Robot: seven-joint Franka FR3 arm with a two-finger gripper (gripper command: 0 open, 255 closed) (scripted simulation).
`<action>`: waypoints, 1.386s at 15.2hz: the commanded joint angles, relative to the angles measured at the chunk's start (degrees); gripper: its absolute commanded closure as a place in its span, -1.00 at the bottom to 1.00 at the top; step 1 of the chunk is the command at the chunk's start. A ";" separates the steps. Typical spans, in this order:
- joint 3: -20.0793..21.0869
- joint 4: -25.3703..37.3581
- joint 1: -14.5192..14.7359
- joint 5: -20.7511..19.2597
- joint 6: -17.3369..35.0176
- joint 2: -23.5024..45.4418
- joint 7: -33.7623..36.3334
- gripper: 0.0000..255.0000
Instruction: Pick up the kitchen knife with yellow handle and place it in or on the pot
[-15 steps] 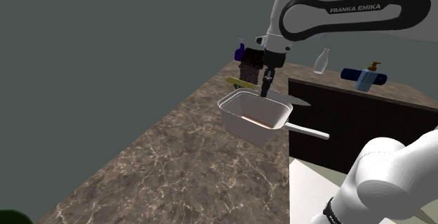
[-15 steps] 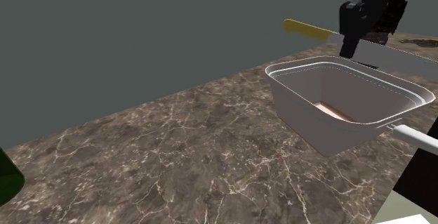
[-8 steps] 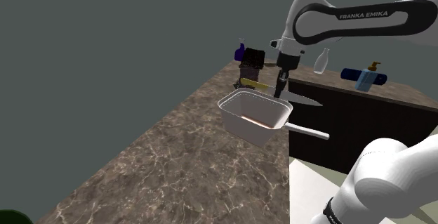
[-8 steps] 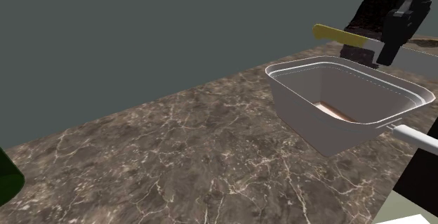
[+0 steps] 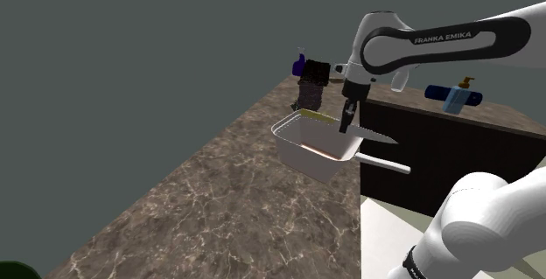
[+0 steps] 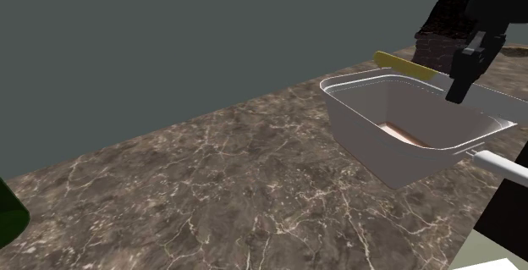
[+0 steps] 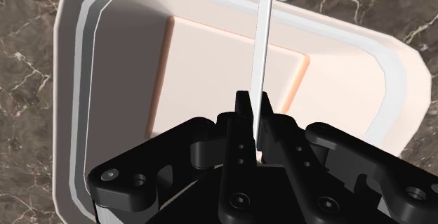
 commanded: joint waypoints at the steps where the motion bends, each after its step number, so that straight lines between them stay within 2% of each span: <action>1: -0.04 -1.36 0.04 -0.02 1.78 0.40 0.14 1.00; 11: -0.16 -2.37 0.01 -0.09 3.01 0.62 0.13 1.00; 12: -0.15 -2.37 0.01 -0.09 3.01 0.62 0.13 -1.00; 17: -0.16 -2.37 0.01 -0.09 3.01 0.62 0.13 -1.00; 21: 0.45 4.22 0.17 0.32 -4.58 -0.39 0.08 -1.00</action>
